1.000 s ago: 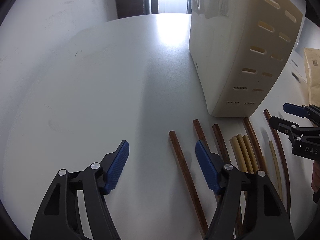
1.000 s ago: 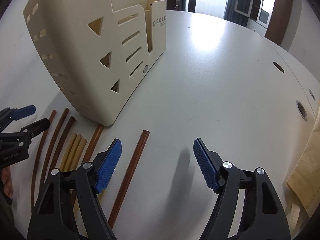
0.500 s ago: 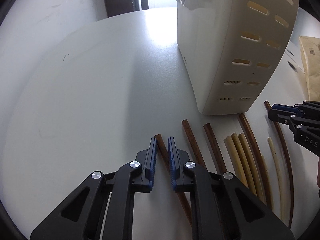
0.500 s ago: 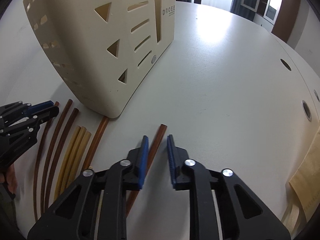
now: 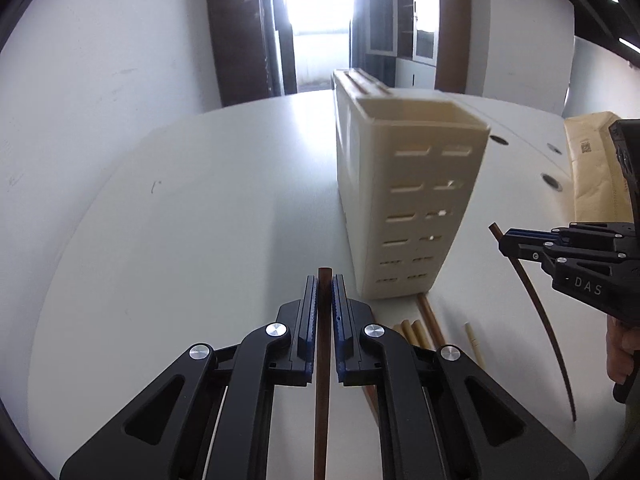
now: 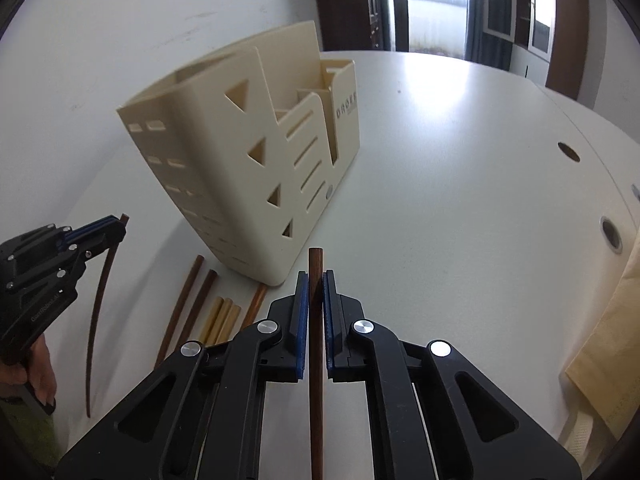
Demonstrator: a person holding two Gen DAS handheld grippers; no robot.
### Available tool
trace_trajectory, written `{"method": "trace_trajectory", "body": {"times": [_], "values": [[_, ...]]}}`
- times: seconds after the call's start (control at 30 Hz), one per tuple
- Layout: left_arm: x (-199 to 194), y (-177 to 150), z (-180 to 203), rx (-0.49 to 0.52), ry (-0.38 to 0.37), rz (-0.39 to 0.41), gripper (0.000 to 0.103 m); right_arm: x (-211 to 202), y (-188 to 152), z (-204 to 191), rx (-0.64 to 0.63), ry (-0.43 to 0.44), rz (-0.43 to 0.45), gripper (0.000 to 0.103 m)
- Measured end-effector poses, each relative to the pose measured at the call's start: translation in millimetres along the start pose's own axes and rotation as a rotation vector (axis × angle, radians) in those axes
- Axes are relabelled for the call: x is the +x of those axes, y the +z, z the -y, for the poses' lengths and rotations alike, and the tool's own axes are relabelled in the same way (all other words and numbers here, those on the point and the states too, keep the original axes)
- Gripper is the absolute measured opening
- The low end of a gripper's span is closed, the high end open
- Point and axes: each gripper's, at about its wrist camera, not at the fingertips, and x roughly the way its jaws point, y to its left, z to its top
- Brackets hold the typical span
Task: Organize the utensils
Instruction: 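Lift the brown chopsticks and carry both above the cream holder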
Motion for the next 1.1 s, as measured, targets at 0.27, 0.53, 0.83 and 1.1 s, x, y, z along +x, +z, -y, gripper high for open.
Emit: {"method": "trace_trajectory", "body": {"times": [0.27, 0.53, 0.83, 1.1], "values": [[-49.4, 14.9, 0.7, -0.006, 0.010, 0.138, 0.007, -50.6, 3.8, -18.4, -0.026, 0.009, 0.165, 0.008], [-88.6, 23.5, 0.3, -0.007, 0.001, 0.232, 0.007, -97.4, 8.8, -28.4, -0.084, -0.008, 0.326, 0.008], [-114.0, 42.5, 3.0, -0.016, 0.009, 0.312, 0.007, -130.2, 27.3, -22.6, -0.090, 0.023, 0.453, 0.008], [-134.1, 71.9, 1.5, -0.030, -0.009, 0.401, 0.007, -138.5, 50.7, -16.8, -0.062, 0.066, 0.544, 0.008]]}}
